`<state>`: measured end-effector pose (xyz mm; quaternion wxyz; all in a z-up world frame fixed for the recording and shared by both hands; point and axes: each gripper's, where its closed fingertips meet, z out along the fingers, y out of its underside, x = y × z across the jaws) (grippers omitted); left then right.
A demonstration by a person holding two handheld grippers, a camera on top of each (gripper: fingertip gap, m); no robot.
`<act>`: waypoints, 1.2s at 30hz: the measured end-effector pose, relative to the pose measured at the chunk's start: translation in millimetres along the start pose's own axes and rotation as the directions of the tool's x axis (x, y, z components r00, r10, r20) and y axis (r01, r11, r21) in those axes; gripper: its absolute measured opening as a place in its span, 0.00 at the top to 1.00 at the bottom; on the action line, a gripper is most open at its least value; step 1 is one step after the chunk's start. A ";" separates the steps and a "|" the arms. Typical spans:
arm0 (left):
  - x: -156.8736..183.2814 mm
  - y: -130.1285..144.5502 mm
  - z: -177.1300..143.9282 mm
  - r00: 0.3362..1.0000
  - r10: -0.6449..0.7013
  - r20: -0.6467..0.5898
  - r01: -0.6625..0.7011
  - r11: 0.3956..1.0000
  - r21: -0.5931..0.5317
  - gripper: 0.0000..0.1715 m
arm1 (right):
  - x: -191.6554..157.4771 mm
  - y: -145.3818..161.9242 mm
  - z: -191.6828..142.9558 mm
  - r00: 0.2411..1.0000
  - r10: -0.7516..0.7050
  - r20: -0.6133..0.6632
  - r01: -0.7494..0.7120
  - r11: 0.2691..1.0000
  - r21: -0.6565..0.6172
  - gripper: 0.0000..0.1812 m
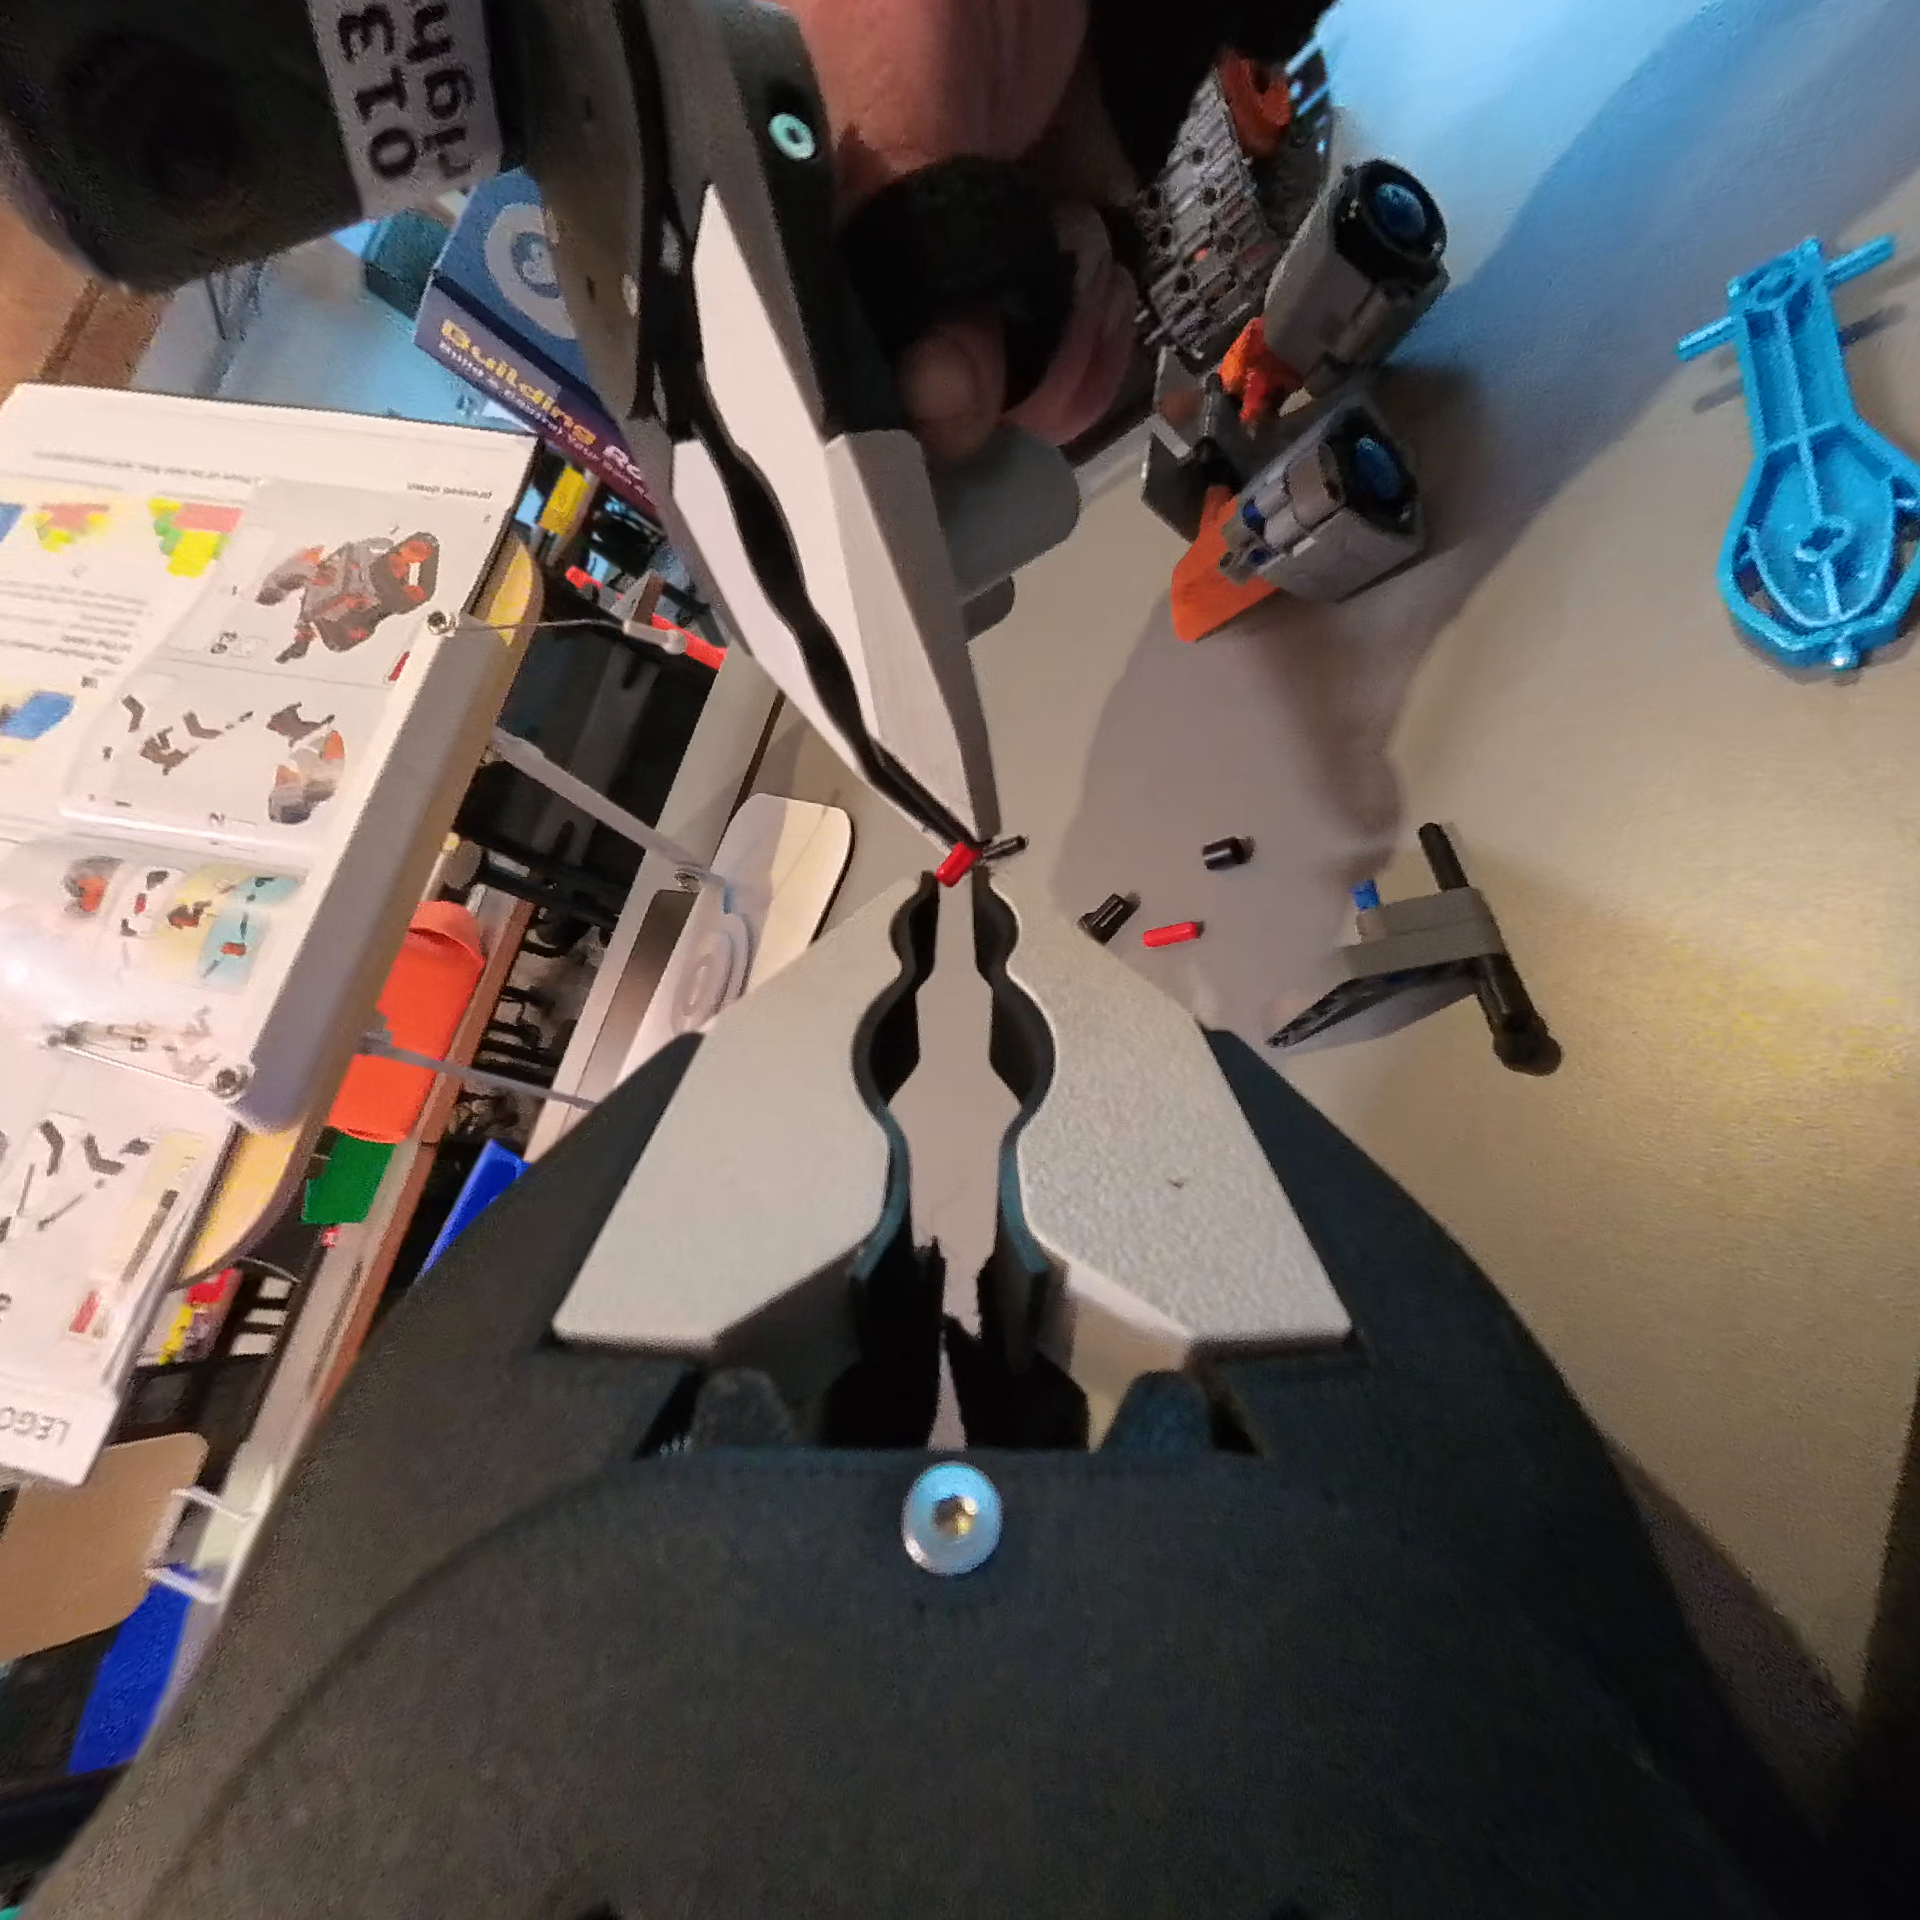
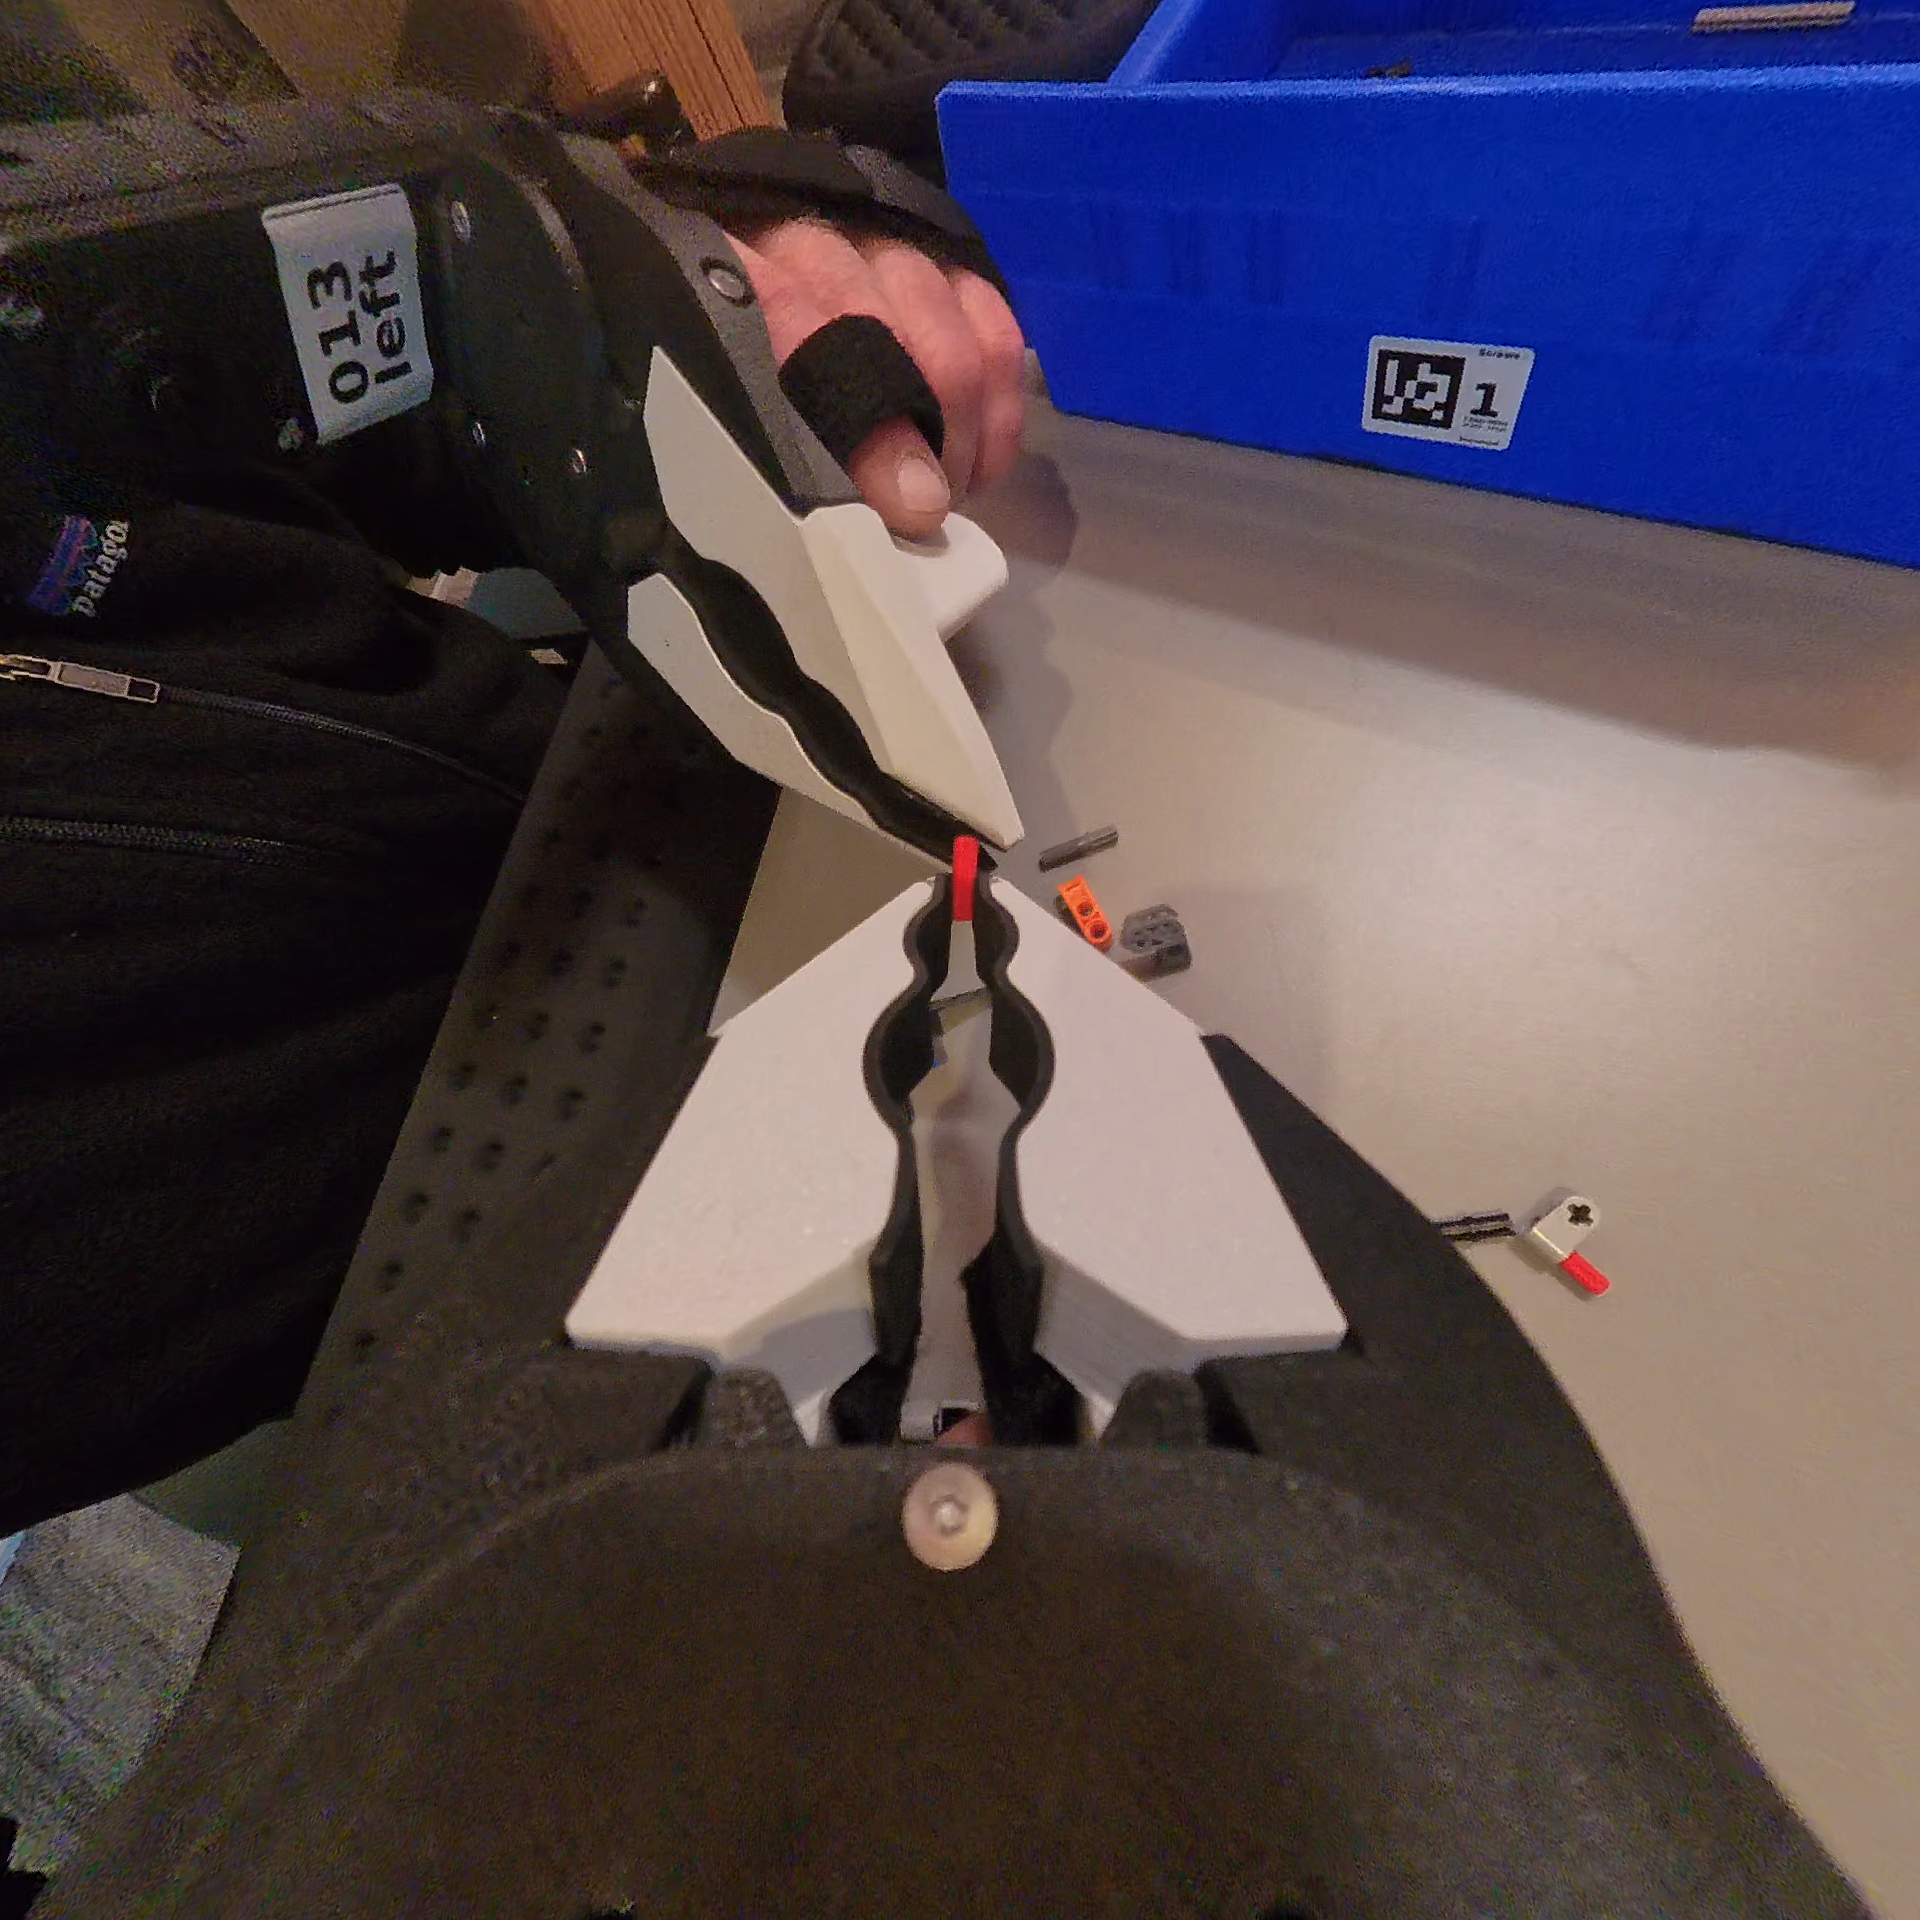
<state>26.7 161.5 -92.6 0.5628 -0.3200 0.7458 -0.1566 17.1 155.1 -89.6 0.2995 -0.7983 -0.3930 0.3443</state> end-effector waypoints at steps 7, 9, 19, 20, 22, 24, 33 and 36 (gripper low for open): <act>6.5 0.5 2.1 0.993 0.117 0.012 -0.116 0.993 -0.031 0.97 | 0.6 6.4 3.2 0.999 0.040 0.003 -0.040 0.998 -0.039 1.00; 6.2 1.1 2.7 0.990 0.136 0.024 -0.135 0.990 -0.042 0.98 | 0.7 6.8 3.5 0.999 0.042 0.000 -0.042 0.998 -0.044 1.00; -26.0 -5.6 -7.2 0.984 -0.130 0.123 0.126 0.991 0.040 0.99 | 3.7 -29.9 -13.1 0.999 0.032 -0.020 -0.028 0.983 0.181 0.99; -28.8 -5.9 -7.7 0.979 -0.158 0.128 0.153 0.987 0.049 0.99 | 5.1 -32.6 -14.7 0.999 0.026 -0.032 -0.019 0.980 0.197 0.99; -32.6 -5.1 -8.3 0.973 -0.178 0.146 0.172 0.984 0.049 0.99 | 7.3 -36.0 -16.5 0.999 0.023 -0.049 -0.012 0.976 0.219 0.98; -34.5 -6.3 -9.1 0.970 -0.187 0.158 0.180 0.982 0.054 0.99 | 8.1 -38.3 -17.9 0.998 0.023 -0.054 -0.010 0.972 0.235 0.97; -39.7 -3.8 -9.2 0.959 -0.216 0.182 0.210 0.976 0.048 0.99 | 10.8 -42.5 -15.2 0.997 0.013 -0.075 0.007 0.965 0.260 0.97; -41.3 -2.9 -9.5 0.957 -0.221 0.189 0.216 0.975 0.046 0.99 | 11.3 -44.1 -14.3 0.997 0.015 -0.075 0.006 0.962 0.275 0.99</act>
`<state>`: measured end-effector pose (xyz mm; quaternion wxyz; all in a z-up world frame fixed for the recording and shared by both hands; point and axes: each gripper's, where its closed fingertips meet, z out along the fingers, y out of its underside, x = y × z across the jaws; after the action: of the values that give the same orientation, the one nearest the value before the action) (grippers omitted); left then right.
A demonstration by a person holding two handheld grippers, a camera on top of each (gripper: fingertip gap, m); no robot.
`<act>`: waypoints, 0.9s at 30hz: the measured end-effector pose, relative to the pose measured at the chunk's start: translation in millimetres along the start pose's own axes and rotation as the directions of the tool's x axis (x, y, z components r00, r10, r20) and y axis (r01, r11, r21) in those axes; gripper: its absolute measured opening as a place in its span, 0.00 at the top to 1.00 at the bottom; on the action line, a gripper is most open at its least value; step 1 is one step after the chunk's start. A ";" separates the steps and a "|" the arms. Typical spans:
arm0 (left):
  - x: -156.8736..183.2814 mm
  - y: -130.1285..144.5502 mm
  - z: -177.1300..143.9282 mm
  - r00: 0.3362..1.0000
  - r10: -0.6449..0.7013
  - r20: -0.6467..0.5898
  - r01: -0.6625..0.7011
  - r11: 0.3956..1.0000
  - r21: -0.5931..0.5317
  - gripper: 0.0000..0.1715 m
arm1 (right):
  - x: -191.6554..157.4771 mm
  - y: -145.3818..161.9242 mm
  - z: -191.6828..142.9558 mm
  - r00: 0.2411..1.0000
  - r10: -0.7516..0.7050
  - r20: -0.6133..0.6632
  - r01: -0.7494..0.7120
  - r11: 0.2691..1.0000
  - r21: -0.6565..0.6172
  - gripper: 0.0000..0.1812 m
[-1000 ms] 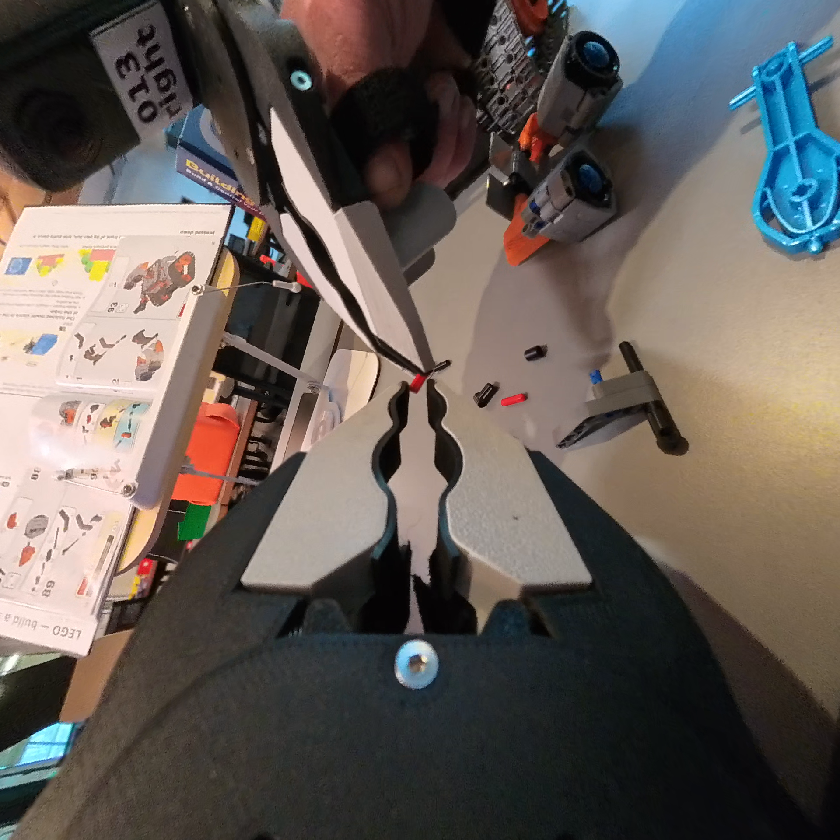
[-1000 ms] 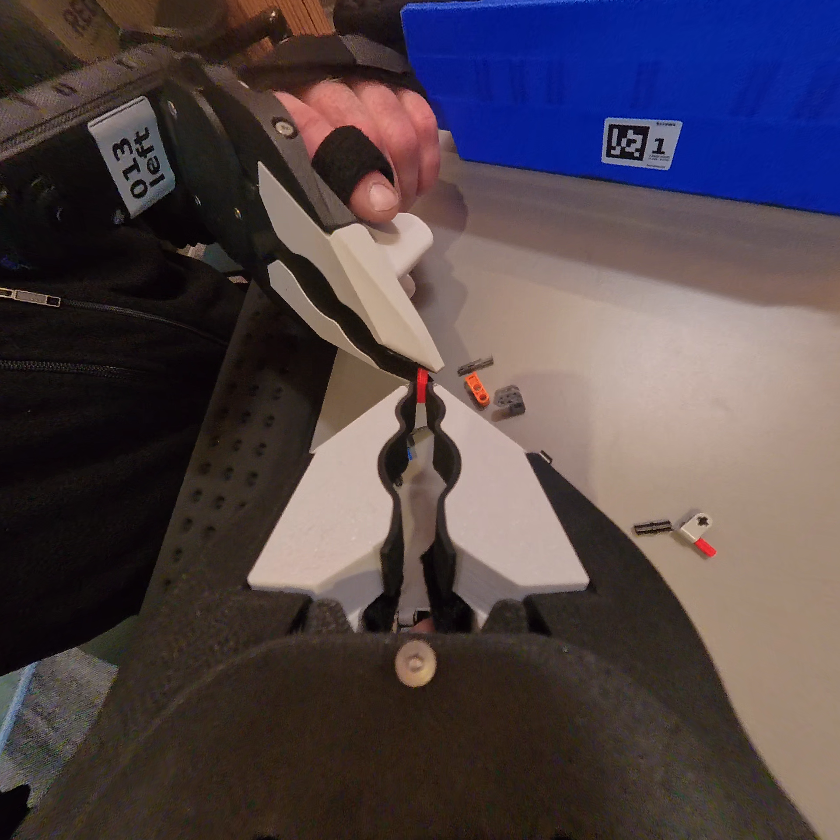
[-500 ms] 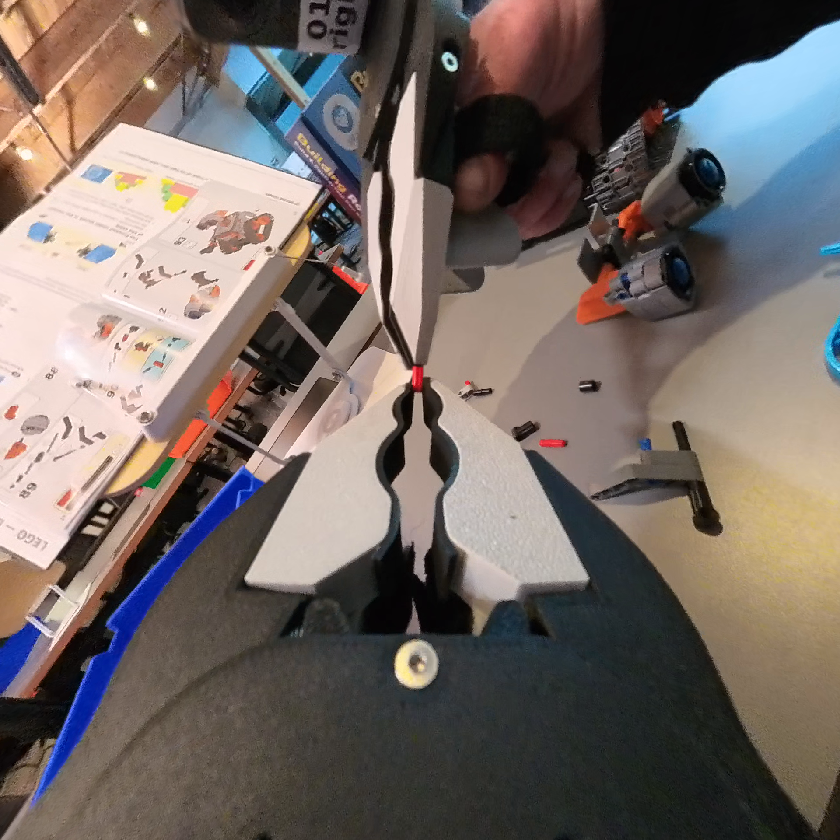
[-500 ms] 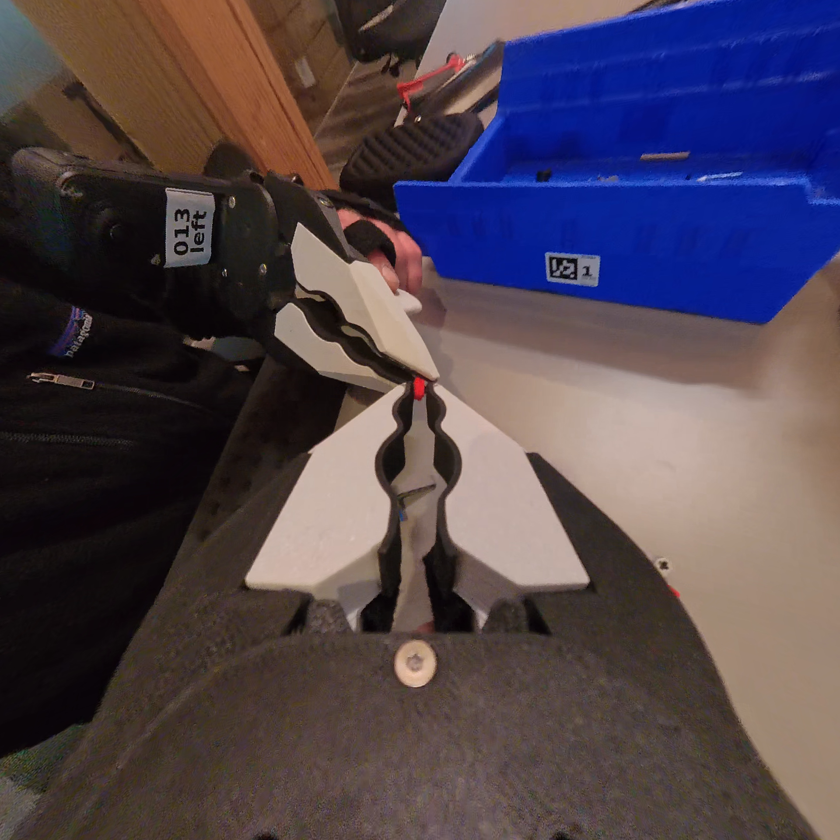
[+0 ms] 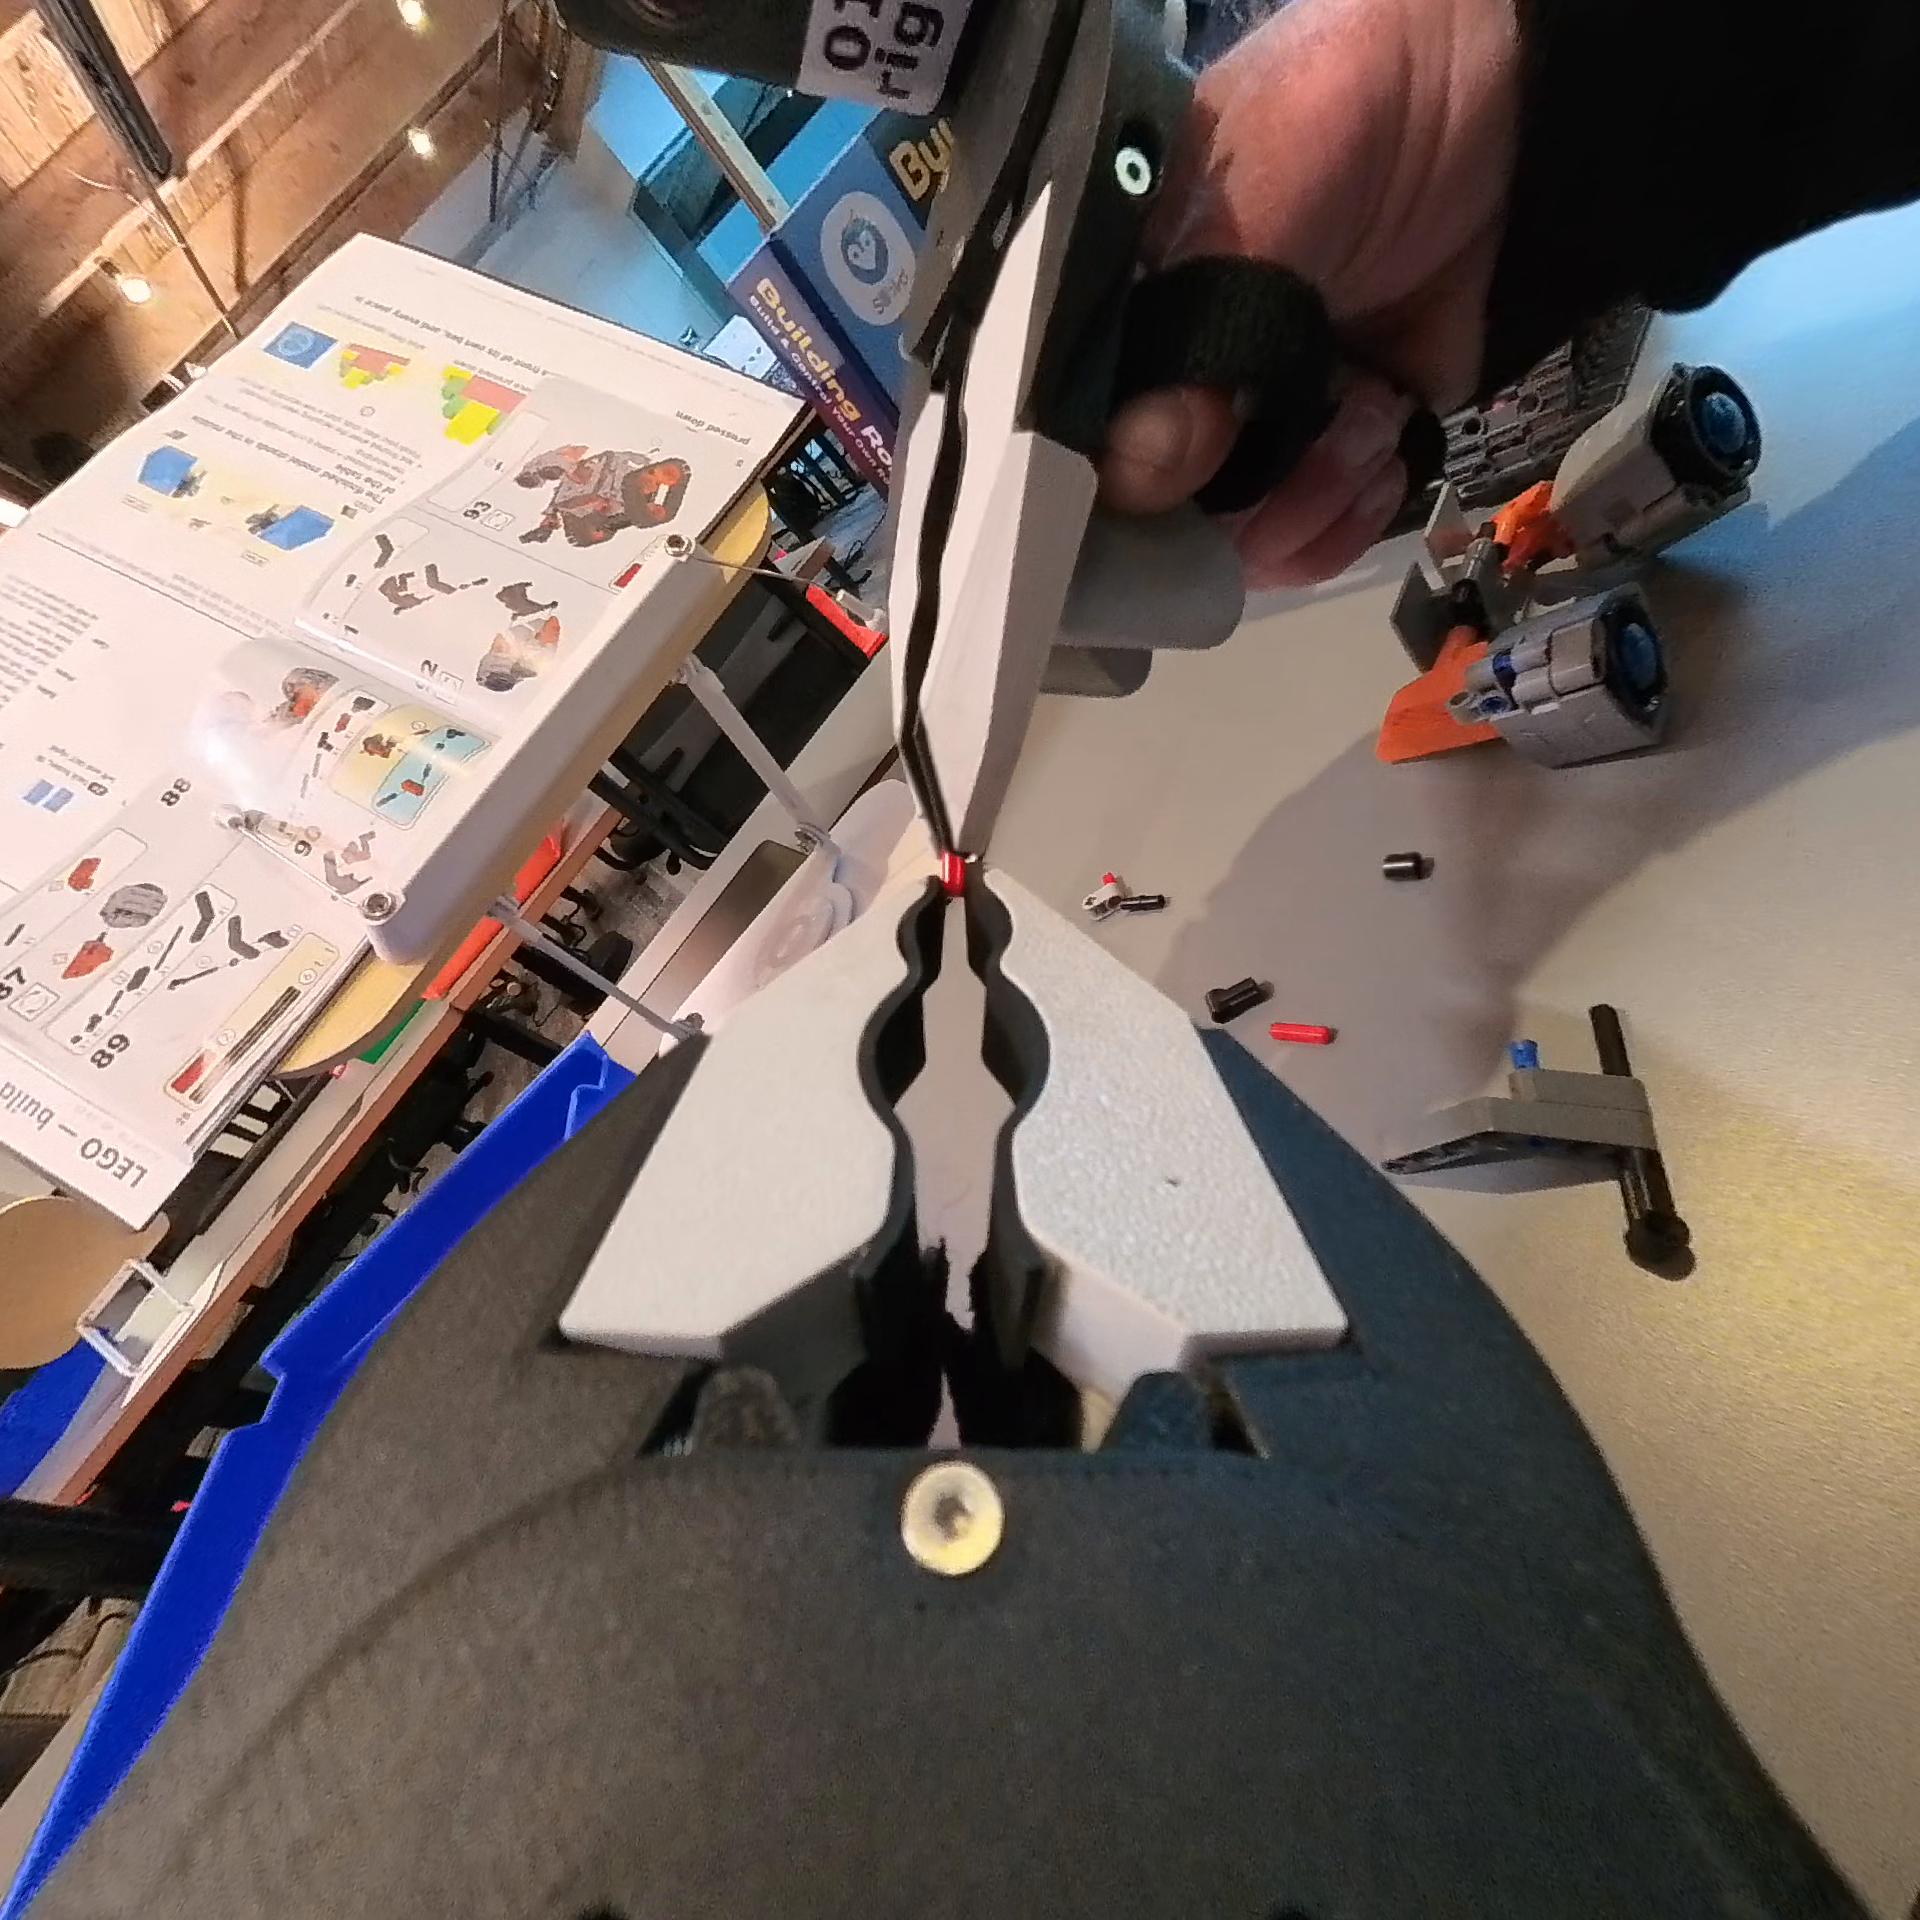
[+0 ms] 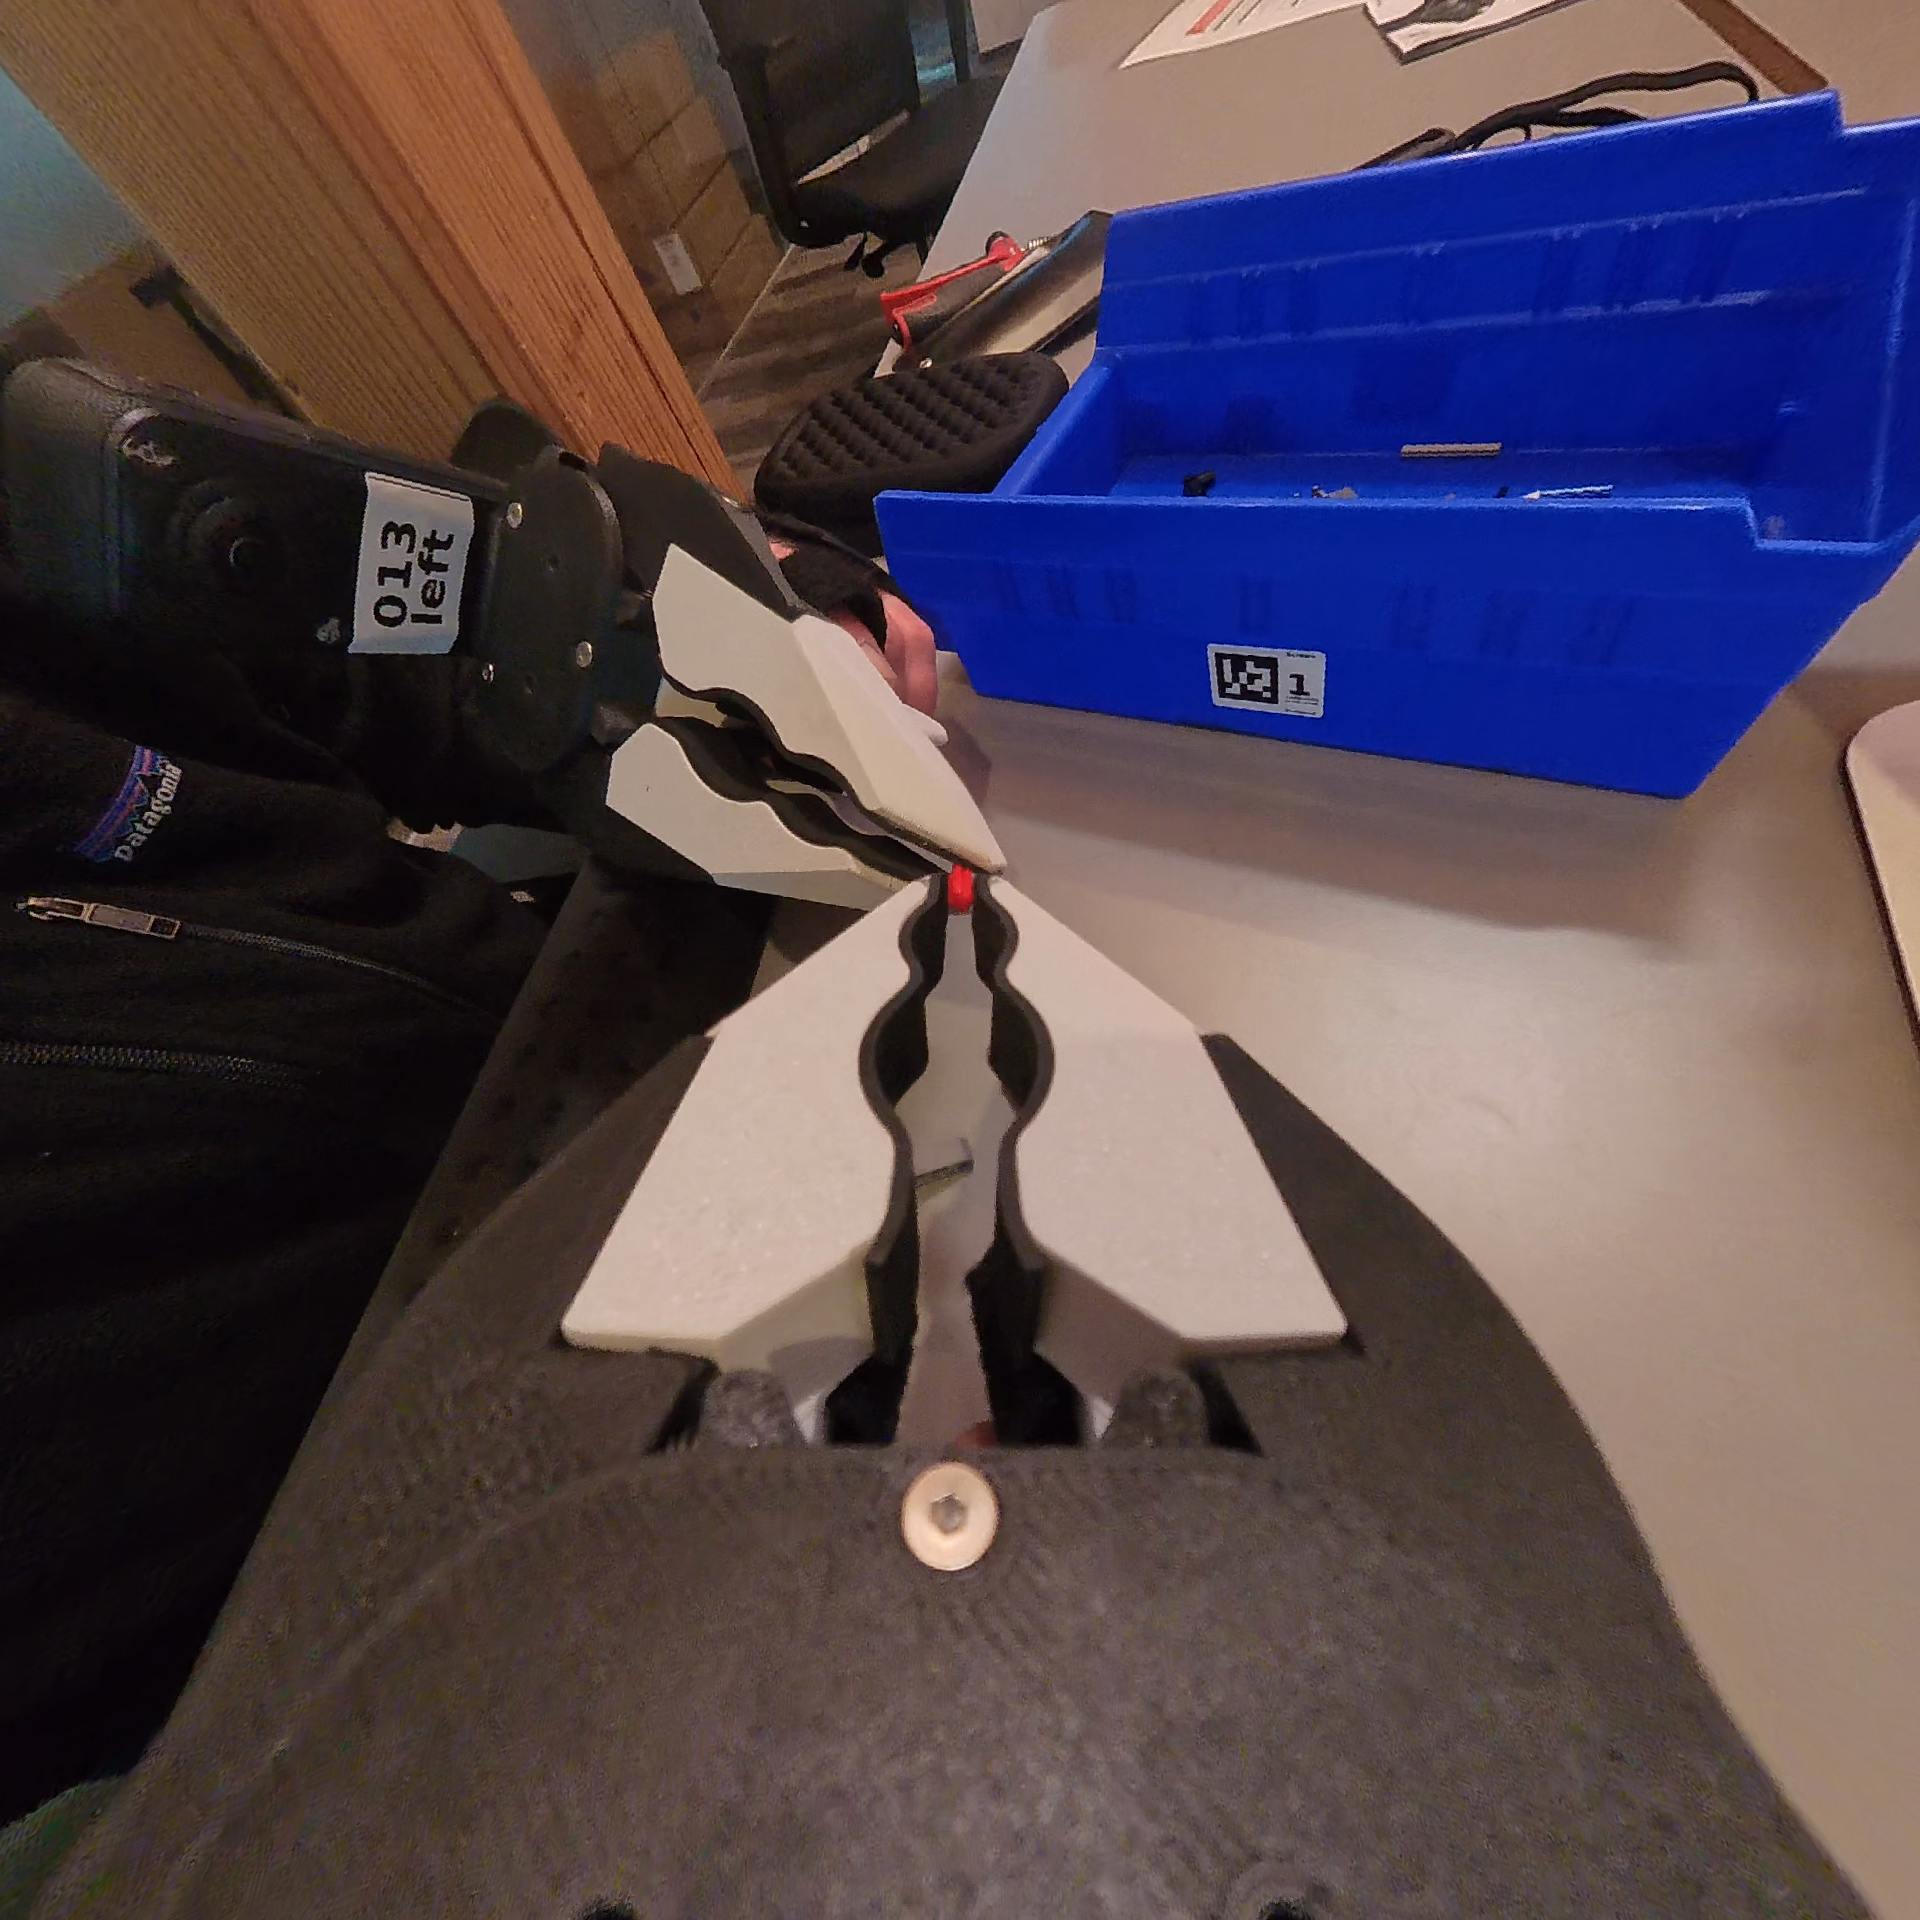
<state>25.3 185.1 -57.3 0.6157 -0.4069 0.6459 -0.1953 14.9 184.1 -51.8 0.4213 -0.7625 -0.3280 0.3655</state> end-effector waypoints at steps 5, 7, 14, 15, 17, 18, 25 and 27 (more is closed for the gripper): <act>2.3 1.9 1.8 1.000 -0.019 -0.016 0.019 1.000 -0.008 0.99 | 1.3 -1.5 2.9 1.000 0.007 0.004 -0.007 1.000 0.027 0.99; 9.0 7.9 4.4 0.998 -0.028 -0.063 0.026 0.999 -0.027 0.99 | 3.5 6.1 4.1 1.000 -0.022 -0.017 0.021 0.999 -0.025 0.99; 42.5 69.9 10.2 0.868 -0.318 -0.381 0.196 0.925 -0.325 0.81 | 27.4 50.3 4.5 0.980 -0.150 -0.131 0.107 0.951 -0.291 0.99; 44.3 74.6 11.4 0.858 -0.336 -0.388 0.202 0.916 -0.346 0.79 | 29.2 56.6 6.5 0.977 -0.165 -0.133 0.115 0.940 -0.320 0.99; 51.0 79.4 13.3 0.836 -0.354 -0.418 0.200 0.908 -0.368 0.81 | 29.1 65.7 11.9 0.974 -0.192 -0.119 0.138 0.923 -0.358 0.99; 54.4 81.7 14.6 0.826 -0.365 -0.430 0.199 0.902 -0.384 0.81 | 28.5 69.3 14.6 0.972 -0.209 -0.112 0.154 0.914 -0.375 0.99; 70.2 85.3 20.0 0.790 -0.376 -0.484 0.177 0.896 -0.408 0.85 | 31.0 88.1 26.6 0.956 -0.278 -0.091 0.212 0.874 -0.437 0.99; 74.2 87.7 20.3 0.782 -0.382 -0.494 0.171 0.892 -0.419 0.88 | 30.4 88.6 28.2 0.953 -0.290 -0.084 0.227 0.871 -0.436 0.99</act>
<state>26.4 185.3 -174.0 0.2783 -0.5257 0.7545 -0.2774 24.1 182.0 -149.2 0.3148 -0.8093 -0.4663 0.1689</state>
